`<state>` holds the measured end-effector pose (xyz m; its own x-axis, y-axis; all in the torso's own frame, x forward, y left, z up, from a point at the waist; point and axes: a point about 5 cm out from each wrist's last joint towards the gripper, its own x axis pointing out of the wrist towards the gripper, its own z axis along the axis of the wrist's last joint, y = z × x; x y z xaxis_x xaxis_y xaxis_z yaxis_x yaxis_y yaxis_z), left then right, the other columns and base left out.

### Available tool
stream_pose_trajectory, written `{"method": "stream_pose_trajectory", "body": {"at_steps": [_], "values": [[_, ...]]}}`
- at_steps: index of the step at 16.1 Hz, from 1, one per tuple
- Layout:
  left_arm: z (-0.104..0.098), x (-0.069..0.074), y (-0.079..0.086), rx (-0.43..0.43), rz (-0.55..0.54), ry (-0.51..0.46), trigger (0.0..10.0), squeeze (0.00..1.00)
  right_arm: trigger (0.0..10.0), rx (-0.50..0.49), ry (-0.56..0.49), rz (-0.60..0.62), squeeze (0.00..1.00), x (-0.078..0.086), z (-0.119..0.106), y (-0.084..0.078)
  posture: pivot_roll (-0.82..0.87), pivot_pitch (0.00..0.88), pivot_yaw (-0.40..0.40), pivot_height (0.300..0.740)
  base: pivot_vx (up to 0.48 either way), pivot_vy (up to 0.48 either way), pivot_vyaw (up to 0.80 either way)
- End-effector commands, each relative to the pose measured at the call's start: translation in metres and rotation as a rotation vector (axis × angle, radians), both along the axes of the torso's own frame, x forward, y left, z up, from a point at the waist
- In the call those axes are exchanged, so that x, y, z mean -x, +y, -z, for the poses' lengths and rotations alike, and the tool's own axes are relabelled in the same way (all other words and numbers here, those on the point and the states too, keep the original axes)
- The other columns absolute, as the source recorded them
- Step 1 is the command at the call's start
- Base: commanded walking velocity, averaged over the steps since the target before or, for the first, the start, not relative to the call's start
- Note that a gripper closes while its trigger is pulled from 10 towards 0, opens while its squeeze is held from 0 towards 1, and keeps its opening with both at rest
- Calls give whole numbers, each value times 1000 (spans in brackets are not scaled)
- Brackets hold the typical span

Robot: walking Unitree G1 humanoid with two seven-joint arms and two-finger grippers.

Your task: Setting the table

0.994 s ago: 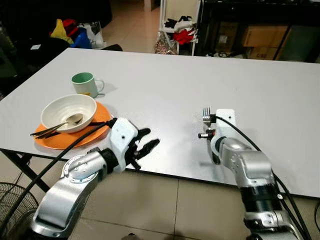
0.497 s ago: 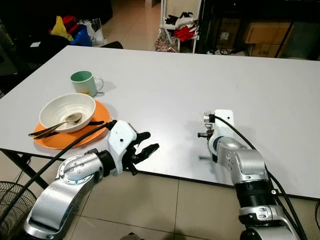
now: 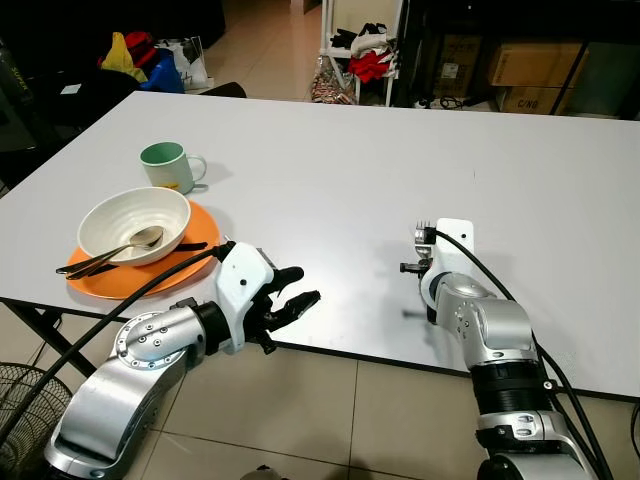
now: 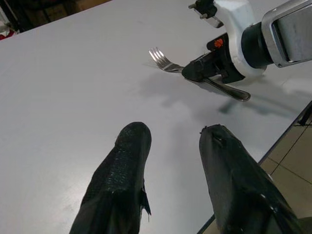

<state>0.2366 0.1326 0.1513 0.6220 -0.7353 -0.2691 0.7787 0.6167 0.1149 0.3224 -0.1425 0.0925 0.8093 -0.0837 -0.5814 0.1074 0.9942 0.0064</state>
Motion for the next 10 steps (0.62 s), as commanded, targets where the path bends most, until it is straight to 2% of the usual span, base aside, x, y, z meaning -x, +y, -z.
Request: {"method": "stream_pose_trajectory", "body": {"at_steps": [1,5,7,8,9,10], "values": [[0,2,-1,-10,20,2,10000,0,10000,-6,27,8,1000,3,5,-2,76,0,63,740,0,0,0],[-9,-6,-4,67,15,-17,10000,0,10000,22,-68,4,1000,7,-26,-12,34,0,82,740,0,0,0],[-16,-10,-3,122,-2,-27,10000,0,10000,33,-132,-35,1000,19,-49,-17,14,0,101,740,0,0,0],[-19,-12,-2,157,-25,-37,10000,0,10000,24,-255,-59,1000,28,-69,-22,18,0,99,740,0,0,0],[-22,-15,-2,172,-92,-62,10000,0,10000,-20,-376,-90,1000,37,-83,-20,30,0,91,740,0,0,0],[-23,-17,-1,183,-150,-78,10000,0,10000,-35,-424,-123,1000,42,-89,-17,32,0,88,740,0,0,0]]}}
